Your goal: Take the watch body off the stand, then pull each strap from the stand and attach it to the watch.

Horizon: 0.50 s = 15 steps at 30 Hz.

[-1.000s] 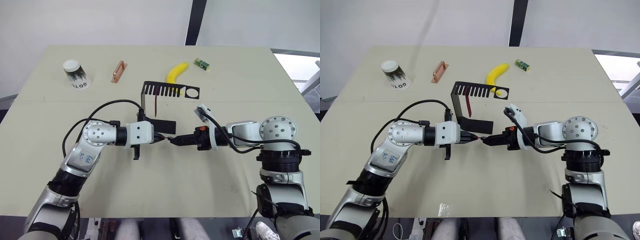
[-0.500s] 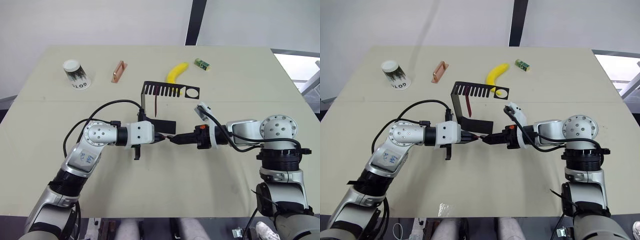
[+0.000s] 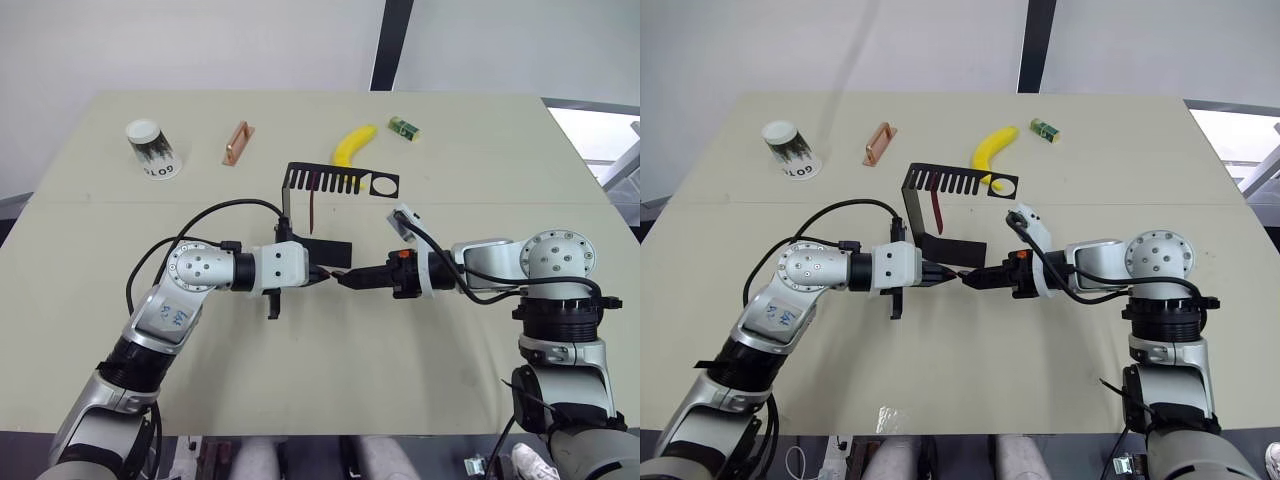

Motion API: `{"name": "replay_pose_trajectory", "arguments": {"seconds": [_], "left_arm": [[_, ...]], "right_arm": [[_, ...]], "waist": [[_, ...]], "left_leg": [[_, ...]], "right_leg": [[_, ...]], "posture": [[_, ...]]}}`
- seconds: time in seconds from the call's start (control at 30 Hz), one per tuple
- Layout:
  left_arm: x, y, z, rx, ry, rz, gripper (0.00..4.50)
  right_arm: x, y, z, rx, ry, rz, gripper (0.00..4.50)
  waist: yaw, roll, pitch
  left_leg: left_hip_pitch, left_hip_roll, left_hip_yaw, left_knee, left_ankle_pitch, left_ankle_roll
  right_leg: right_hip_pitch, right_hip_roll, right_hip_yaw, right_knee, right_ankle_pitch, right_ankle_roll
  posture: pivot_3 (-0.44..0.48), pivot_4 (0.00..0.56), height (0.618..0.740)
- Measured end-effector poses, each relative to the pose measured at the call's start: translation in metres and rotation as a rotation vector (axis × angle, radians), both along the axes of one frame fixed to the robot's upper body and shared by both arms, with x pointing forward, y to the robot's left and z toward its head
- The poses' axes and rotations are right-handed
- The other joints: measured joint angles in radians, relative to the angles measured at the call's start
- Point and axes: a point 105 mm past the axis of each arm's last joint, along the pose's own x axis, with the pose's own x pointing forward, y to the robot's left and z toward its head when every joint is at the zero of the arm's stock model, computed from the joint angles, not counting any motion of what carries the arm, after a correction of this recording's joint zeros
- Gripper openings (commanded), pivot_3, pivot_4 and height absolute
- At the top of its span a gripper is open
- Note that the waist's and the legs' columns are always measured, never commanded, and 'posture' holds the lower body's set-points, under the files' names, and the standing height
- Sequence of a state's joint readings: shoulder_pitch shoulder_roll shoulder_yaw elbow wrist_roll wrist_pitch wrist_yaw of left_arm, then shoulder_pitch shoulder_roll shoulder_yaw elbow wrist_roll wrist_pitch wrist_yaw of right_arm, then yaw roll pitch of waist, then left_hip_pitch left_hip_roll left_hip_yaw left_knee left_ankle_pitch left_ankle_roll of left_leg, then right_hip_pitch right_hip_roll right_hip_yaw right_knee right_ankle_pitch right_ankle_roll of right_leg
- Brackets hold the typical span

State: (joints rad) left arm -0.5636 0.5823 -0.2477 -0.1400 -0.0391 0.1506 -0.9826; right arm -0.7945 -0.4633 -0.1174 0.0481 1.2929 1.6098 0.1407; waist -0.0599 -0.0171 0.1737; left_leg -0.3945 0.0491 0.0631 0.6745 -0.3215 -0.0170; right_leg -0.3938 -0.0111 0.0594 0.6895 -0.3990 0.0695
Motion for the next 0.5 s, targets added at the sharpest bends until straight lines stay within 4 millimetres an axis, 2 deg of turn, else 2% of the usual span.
{"name": "replay_pose_trajectory", "arguments": {"seconds": [0.5], "left_arm": [[0.001,-0.0013,-0.0005,-0.004,0.0,0.003,0.0]], "right_arm": [[-0.0002,0.0007,0.0014,-0.031,-0.039,-0.004,1.52]], "waist": [[0.0,0.0,0.0]], "left_leg": [[0.0,0.0,0.0,0.0,0.0,0.0]], "right_leg": [[0.0,0.0,0.0,0.0,0.0,0.0]], "posture": [[0.0,0.15,0.74]]}}
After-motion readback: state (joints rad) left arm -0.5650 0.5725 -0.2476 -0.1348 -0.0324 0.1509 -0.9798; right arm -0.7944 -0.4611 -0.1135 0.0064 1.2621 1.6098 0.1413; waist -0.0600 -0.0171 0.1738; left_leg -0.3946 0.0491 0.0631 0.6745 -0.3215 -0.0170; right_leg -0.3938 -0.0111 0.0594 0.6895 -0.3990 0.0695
